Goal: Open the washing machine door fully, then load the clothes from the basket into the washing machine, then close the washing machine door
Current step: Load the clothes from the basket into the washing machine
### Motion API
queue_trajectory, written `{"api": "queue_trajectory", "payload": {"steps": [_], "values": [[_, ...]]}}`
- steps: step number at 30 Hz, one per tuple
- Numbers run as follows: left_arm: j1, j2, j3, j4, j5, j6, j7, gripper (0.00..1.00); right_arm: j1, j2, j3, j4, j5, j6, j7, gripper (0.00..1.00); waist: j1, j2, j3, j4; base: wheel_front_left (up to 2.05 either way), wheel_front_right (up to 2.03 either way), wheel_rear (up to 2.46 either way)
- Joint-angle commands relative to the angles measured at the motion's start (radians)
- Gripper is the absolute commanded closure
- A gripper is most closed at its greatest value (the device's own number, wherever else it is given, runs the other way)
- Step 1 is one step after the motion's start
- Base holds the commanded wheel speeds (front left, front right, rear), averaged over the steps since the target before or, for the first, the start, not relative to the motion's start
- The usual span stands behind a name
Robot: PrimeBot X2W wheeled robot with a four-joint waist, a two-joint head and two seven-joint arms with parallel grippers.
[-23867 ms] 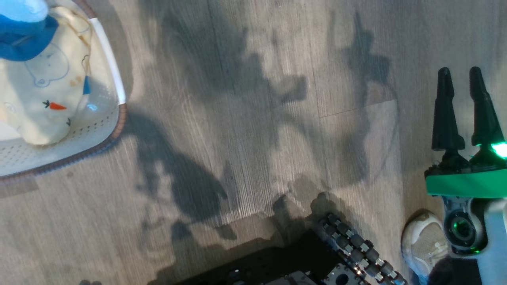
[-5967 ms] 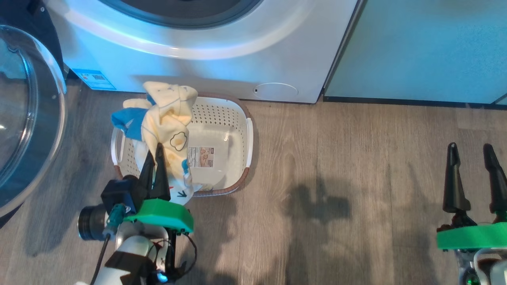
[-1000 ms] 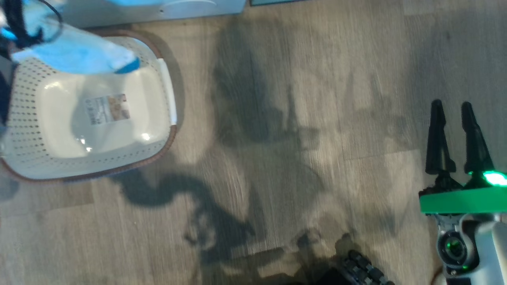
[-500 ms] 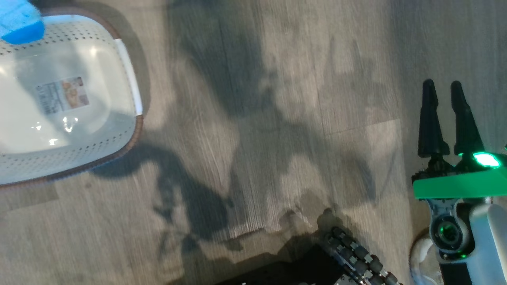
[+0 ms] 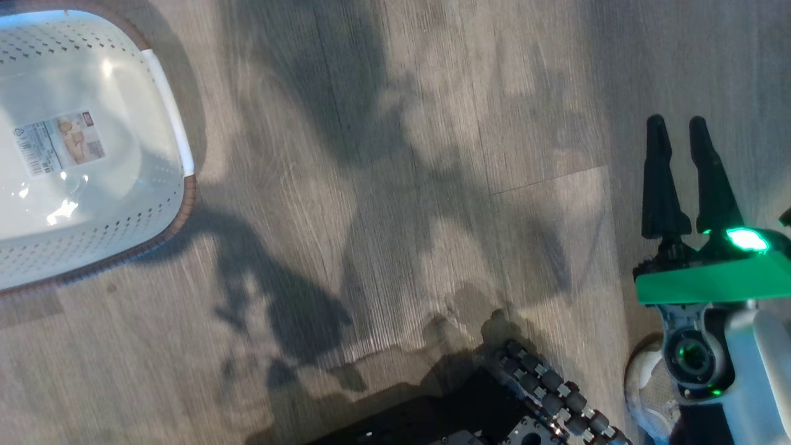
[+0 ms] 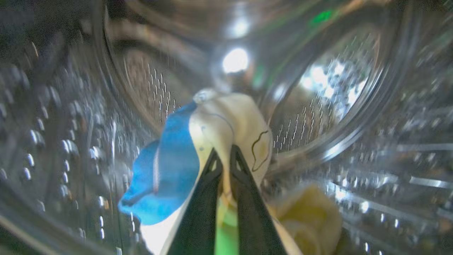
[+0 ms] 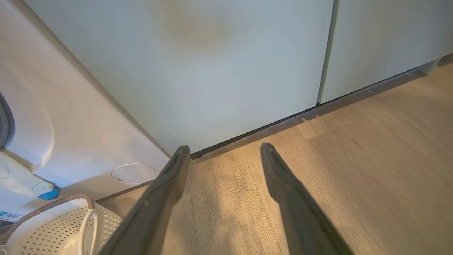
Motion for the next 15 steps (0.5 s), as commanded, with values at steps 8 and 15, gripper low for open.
{"api": "queue_trajectory", "payload": {"steps": [8,15], "values": [[-0.013,0.012,0.019,0.039,-0.028,0.006,0.007,0.0,0.002,-0.012,0.009,-0.016,0.004,0.004,-0.009,0.0,-0.0001,0.0,0.002,0.009,0.0,0.0,0.0],[0.03,-0.028,0.035,0.044,-0.074,0.016,-0.007,0.0,-0.001,-0.012,-0.003,-0.016,-0.005,0.004,-0.01,0.0,-0.0001,0.0,-0.006,0.04,0.0,0.0,0.0]]}}
